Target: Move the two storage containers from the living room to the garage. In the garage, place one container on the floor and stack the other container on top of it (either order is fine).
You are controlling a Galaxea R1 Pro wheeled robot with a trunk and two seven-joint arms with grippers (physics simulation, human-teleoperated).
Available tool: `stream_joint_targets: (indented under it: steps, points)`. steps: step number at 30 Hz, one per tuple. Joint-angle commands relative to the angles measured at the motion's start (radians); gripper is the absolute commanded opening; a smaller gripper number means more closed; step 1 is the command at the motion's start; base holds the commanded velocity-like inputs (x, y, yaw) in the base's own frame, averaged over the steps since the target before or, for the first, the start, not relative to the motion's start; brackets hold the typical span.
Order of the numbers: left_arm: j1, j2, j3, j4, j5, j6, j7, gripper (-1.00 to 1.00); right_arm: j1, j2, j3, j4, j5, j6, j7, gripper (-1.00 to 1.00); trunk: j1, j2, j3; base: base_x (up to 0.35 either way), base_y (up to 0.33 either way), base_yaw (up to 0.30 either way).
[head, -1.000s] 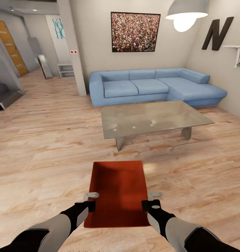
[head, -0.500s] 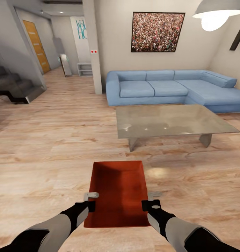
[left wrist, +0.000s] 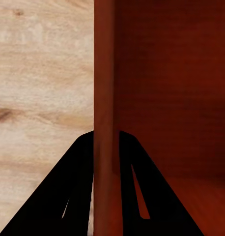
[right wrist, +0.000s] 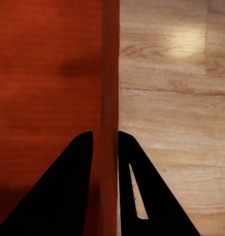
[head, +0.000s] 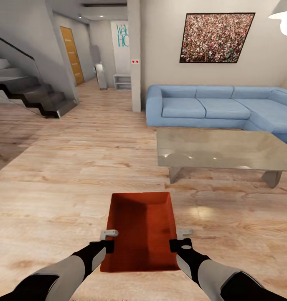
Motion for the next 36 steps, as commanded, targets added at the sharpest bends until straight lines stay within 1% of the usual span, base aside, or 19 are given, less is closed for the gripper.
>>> stream_joint_targets:
  steps: [1,9,18,36]
  points:
    - [0.000,0.022,-0.017,-0.005,-0.013,-0.032,0.010,-1.00,0.000,0.000,0.001,0.014,-0.023,-0.005,-0.003,-1.00,0.000,0.000,-0.001,0.000,0.000,0.289]
    - [0.000,0.021,-0.016,-0.006,-0.013,-0.032,0.014,-1.00,0.000,0.000,0.001,0.014,-0.023,-0.004,-0.003,-1.00,0.000,0.000,-0.001,0.026,0.000,0.289]
    - [0.000,0.022,-0.016,-0.006,-0.013,-0.031,0.010,-1.00,0.000,0.000,0.001,0.014,-0.023,-0.004,-0.003,-1.00,0.000,0.000,-0.001,0.288,0.000,0.270]
    - [0.000,0.021,-0.016,-0.006,-0.013,-0.029,0.010,-1.00,0.000,0.000,0.001,0.014,-0.023,-0.004,-0.003,-1.00,0.000,0.000,-0.001,0.322,0.000,0.014]
